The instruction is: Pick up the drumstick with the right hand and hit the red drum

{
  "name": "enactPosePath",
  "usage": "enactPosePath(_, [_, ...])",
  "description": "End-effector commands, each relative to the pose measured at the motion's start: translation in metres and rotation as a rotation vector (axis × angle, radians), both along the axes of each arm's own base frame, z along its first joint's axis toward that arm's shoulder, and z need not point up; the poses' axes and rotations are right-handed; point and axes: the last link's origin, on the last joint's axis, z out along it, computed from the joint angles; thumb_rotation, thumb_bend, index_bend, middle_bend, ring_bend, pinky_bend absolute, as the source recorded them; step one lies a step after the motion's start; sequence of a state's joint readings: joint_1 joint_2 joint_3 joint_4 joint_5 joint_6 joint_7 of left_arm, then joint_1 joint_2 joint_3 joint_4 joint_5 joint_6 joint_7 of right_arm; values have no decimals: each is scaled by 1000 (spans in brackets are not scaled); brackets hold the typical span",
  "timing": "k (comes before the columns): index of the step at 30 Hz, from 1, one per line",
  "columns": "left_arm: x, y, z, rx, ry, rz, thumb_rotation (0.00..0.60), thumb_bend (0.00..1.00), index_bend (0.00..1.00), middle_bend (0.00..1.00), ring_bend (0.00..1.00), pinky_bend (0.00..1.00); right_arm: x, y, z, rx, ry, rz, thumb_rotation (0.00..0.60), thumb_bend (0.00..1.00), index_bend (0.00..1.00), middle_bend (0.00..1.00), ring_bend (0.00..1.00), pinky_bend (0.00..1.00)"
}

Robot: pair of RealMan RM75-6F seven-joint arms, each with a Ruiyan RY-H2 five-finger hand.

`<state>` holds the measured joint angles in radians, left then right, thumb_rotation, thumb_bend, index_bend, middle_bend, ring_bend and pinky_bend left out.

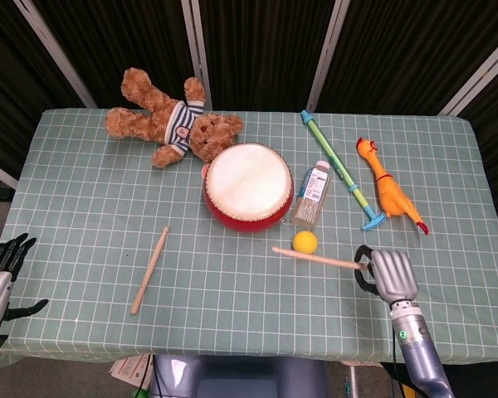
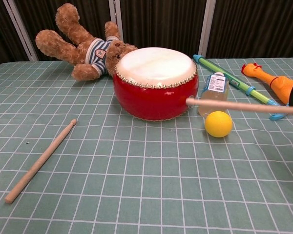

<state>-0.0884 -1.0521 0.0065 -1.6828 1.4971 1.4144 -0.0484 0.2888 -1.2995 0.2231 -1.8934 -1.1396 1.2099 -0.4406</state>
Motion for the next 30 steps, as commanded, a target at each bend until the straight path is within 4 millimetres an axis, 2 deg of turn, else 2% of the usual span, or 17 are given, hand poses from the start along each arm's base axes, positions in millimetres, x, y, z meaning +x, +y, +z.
enactPosePath(1, [0, 0, 0, -2, -2, 3, 600, 14, 0, 0, 0, 0, 18, -21, 32, -72, -143, -48, 600, 526, 932, 1000, 1000, 1000])
enactPosePath(5, [0, 0, 0, -7, -5, 7, 600, 15, 0, 0, 0, 0, 28, -35, 49, -117, -222, -76, 600, 526, 935, 1000, 1000, 1000])
enactPosePath(9, [0, 0, 0, -15, -7, 10, 600, 15, 0, 0, 0, 0, 36, -47, 54, -125, -281, -114, 600, 527, 935, 1000, 1000, 1000])
enactPosePath(20, [-2, 0, 0, -35, -16, 38, 600, 15, 0, 0, 0, 0, 70, -92, 46, -139, -418, -173, 600, 529, 942, 1000, 1000, 1000])
enactPosePath(30, [-3, 0, 1, -58, -35, 66, 600, 15, 0, 0, 0, 0, 87, -127, 34, -172, -502, -238, 600, 545, 942, 1000, 1000, 1000])
